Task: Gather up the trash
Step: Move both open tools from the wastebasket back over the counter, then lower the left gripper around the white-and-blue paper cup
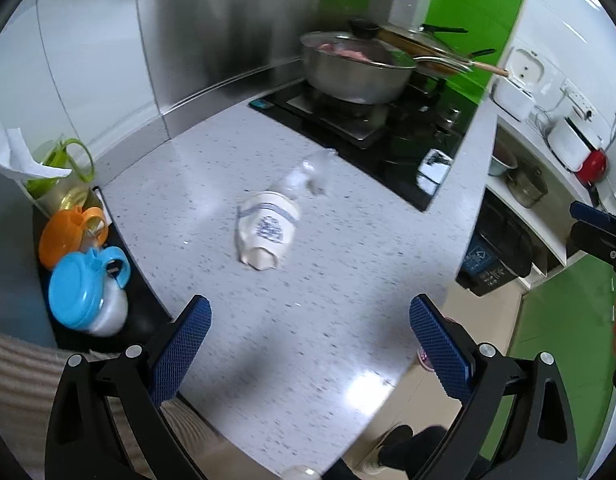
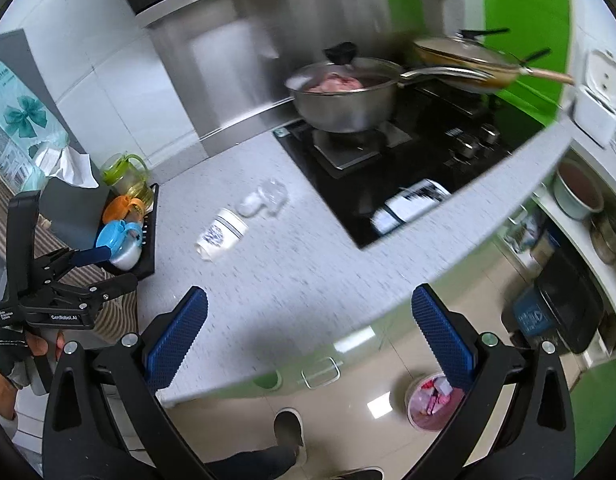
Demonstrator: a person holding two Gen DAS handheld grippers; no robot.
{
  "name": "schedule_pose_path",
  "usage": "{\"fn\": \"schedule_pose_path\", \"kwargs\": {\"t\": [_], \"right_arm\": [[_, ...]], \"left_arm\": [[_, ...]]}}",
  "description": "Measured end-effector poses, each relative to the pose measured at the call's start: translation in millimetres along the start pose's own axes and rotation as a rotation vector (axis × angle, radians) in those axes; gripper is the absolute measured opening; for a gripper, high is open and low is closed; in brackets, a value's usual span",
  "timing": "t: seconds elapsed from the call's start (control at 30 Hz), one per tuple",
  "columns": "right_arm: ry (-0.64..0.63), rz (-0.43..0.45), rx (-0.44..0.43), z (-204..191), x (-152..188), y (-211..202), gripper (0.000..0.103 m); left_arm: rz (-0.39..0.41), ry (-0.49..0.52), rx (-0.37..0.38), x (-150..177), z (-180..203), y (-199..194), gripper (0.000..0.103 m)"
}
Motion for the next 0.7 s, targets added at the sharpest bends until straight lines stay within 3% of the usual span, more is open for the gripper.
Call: {"fn": "schedule_pose_path", "kwargs": {"t": [0.27,0.7], "right_arm": [[-0.063,-0.063,-0.035,-24,-31,54,0.1],[-0.17,-0.224,-0.078,-19,-58,141,0.1]], "left_arm": [[-0.043,-0.051,-0.006,-24,-29,42,0.096],[-0.148,-0.126,-0.072,-45,-47,127,0.096]]}}
Point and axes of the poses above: each gripper's, at about its wrist camera, not at the fingertips, and y roughly the way its jaws point, z to its right, x to its underside, the point moved 4 cm from there along y, roughly the way its jaws point, and after that the axes turned 1 degree about x, right-handed, at the moved point
